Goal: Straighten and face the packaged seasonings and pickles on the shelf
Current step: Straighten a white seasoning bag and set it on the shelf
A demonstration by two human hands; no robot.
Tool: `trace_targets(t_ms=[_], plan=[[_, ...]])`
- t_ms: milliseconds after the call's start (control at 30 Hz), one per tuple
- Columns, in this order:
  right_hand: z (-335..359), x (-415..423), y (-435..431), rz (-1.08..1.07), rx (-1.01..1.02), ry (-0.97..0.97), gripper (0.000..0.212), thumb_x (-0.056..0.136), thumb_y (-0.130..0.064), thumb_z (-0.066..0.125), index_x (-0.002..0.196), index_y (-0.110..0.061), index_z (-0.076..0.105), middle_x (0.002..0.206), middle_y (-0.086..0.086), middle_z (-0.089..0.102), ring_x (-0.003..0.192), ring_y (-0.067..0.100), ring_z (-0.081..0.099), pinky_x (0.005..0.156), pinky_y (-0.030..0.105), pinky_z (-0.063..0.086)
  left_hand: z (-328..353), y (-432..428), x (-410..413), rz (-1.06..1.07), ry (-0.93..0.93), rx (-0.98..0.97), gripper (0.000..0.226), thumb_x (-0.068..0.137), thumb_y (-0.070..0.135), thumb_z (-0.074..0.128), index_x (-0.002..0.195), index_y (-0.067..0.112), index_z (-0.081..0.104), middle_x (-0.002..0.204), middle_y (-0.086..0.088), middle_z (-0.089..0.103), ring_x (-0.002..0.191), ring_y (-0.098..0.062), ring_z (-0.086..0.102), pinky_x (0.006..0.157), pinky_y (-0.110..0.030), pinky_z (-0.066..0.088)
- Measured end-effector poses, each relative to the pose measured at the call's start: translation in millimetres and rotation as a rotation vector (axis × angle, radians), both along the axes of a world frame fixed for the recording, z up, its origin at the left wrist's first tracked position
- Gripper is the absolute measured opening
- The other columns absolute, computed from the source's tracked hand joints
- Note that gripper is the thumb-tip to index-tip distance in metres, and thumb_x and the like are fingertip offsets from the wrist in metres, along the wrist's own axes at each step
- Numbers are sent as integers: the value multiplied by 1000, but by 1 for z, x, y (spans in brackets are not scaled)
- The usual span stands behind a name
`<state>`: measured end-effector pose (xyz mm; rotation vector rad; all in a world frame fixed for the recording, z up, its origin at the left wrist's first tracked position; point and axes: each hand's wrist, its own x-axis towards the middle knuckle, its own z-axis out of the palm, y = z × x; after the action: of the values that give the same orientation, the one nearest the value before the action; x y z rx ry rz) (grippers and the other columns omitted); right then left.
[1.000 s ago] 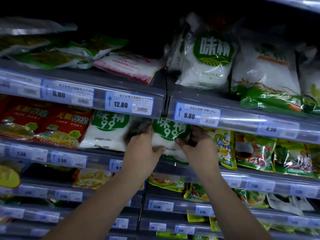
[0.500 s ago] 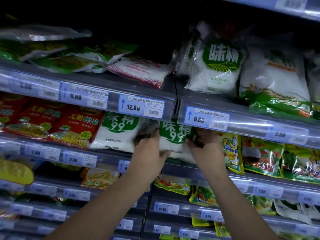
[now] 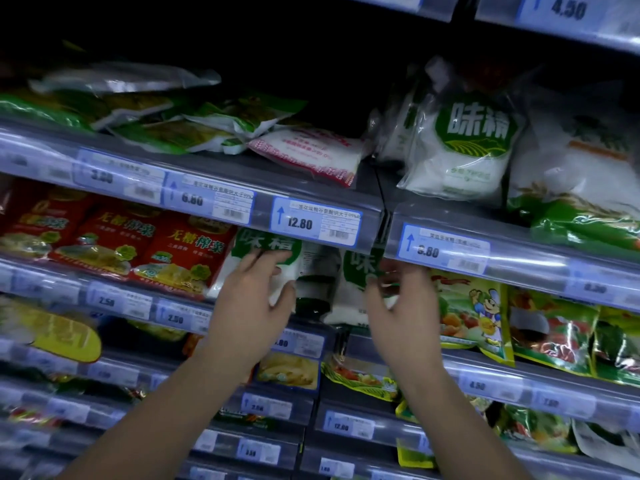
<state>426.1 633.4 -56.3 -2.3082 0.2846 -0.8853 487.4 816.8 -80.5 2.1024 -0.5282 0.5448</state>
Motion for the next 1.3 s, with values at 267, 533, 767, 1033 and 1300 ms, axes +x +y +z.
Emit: trace_targets(t_ms=[267,533,767,1033,1300], plan=[[-2,68,82,201,181,417,75,93,-47,62,144,-2,32,125,11,64,91,19,62,58,17,36,-27,52,27,206,142,62,40,93,25,63,130,11,55,117,-8,57,110,-24,47,81,-32,39],[8,72,72,127,600,233,23,84,-23,80,93,-4,71,94,16,77,82,28,72,78,41,59,-4,60,10,46,268,-215,38,96,33,60,132,21,57,118,7,66,107,-14,62,91,-38,54],[-8,21,55,355,736,200,42,85,-15,79,122,-19,58,113,6,73,103,26,71,94,50,58,15,70,-20,-120,746,-572,13,88,21,73,99,15,72,92,0,77,77,-9,74,59,-27,59],[-44,-31,44,570,1222,410,33,86,-39,66,106,-13,72,111,5,79,105,26,72,97,56,55,2,63,-71,-339,913,-868,12,70,4,76,79,12,80,84,-8,76,75,-21,72,66,-30,62],[-54,-58,41,668,1265,396,30,73,-36,78,90,-11,79,106,24,75,94,35,65,88,54,53,-15,87,-102,-192,854,-814,12,76,11,69,77,14,80,74,-5,75,68,-21,68,57,-27,55]])
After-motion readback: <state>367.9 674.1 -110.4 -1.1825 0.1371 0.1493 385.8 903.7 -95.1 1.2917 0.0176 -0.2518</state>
